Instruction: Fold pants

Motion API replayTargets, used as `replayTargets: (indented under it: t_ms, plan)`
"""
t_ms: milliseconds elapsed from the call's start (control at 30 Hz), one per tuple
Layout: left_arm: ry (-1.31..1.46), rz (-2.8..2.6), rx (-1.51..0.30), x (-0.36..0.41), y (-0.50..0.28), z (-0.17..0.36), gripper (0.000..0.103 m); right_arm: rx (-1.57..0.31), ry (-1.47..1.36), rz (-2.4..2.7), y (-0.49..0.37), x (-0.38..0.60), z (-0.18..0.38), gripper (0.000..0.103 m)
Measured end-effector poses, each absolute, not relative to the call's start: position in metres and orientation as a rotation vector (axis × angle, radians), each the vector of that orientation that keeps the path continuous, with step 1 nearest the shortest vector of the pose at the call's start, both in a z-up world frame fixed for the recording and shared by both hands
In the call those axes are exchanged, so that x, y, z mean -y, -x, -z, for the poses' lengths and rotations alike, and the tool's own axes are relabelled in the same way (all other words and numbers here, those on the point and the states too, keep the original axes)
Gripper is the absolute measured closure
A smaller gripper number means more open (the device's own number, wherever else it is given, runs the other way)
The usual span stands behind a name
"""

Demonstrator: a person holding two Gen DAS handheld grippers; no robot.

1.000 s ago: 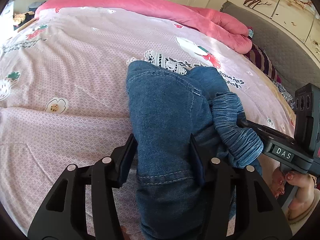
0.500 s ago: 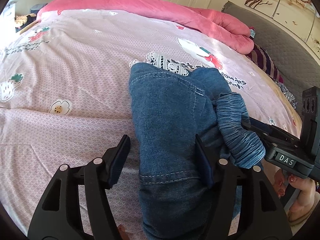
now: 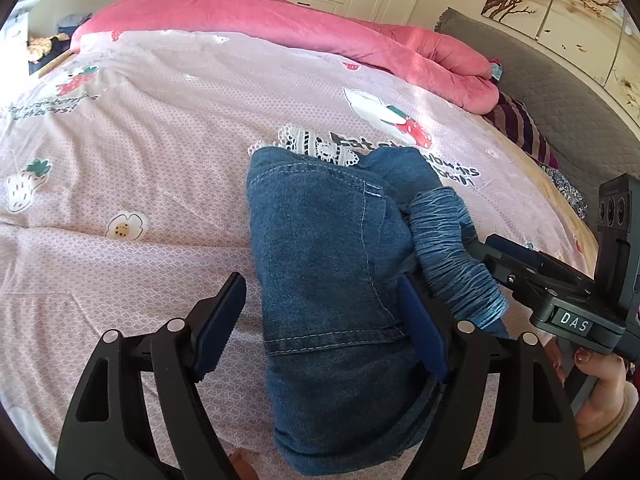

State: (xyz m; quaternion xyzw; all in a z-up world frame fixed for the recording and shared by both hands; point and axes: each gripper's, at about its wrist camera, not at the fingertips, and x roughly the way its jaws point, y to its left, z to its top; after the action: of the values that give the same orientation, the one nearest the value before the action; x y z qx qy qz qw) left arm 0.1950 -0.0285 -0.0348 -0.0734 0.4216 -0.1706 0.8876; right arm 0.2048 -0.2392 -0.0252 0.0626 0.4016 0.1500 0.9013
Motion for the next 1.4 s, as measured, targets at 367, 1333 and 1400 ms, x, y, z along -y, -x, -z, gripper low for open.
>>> replayTargets:
  t_ms: [367,1333,1400]
  plan:
    - [0.129,0.331,-0.841,0.026,-0.189,0.024,0.022,-0.808,-0.117,-0.320,-0.199,0.235,0.017,0.022]
    - [0.127,0.255,-0.758,0.013,-0.138,-0.001,0.010,-0.729,-0.095,-0.296,-0.154,0.243,-0.014,0.005]
    - [0.137,0.247,-0.758,0.010,-0.128,-0.001,0.010,-0.723,-0.090,-0.290,-0.147,0.244,-0.016,0.005]
